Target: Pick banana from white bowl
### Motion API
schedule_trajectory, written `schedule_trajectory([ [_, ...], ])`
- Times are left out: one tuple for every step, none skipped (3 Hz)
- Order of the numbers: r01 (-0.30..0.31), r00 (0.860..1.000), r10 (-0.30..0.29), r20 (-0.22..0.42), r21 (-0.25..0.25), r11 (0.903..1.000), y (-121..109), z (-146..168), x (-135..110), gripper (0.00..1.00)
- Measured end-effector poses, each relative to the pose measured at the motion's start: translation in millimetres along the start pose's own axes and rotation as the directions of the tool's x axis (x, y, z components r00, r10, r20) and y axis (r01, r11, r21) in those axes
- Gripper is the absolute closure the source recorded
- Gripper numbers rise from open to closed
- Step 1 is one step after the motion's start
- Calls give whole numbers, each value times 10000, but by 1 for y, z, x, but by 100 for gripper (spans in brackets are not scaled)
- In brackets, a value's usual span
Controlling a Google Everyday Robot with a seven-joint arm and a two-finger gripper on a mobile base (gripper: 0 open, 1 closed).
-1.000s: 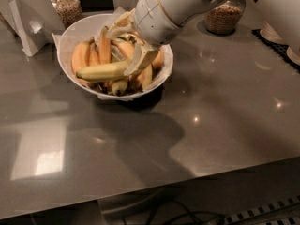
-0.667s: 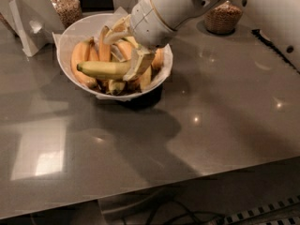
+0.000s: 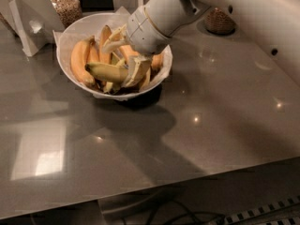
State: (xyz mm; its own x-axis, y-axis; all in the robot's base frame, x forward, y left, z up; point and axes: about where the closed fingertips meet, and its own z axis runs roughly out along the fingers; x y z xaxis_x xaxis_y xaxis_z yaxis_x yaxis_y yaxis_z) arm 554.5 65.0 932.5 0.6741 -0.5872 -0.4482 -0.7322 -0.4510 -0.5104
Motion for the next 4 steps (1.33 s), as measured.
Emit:
schedule_trajectory([
  [-29, 9999, 28, -106, -99, 9999, 4, -1, 3, 59],
  [-43, 9994, 39, -343, -104, 9999, 9, -9, 5, 82],
  [1, 9979, -6, -642, -79, 10000, 11, -22, 6, 100],
  [80, 9940, -64, -1094, 146, 9999, 6, -47, 8, 100],
])
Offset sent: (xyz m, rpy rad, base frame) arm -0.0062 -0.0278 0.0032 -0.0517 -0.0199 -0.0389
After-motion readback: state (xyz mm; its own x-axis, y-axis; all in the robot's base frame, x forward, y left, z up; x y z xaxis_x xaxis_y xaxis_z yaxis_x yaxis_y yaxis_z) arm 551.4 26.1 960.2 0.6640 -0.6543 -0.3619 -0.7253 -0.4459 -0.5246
